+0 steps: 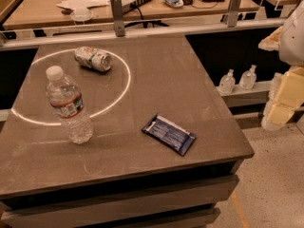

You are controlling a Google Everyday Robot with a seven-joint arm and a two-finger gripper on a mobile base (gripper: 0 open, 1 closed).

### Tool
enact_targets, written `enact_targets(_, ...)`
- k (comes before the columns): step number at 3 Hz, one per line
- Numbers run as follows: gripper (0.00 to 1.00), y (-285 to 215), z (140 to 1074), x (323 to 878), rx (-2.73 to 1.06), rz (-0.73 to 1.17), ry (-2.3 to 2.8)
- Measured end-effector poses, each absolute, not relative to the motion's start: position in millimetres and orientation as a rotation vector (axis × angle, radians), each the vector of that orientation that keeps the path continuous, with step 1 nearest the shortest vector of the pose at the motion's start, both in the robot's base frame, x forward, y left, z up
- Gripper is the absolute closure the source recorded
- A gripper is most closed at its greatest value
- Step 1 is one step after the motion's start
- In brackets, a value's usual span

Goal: Pick rxbar blueberry

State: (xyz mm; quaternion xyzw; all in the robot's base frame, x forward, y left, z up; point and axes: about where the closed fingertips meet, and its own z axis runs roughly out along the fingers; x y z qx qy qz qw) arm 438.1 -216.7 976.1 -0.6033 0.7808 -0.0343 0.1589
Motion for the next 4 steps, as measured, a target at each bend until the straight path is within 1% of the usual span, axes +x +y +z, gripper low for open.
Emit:
enact_targets(1,0.0,-217,976,438,-1.725,-0.098,2.232)
enact_targets(2,0.0,-210,972,434,-1.679,-0.06,2.243)
enact_targets(4,0.0,-152,930,400,-1.24,0.312,2.286)
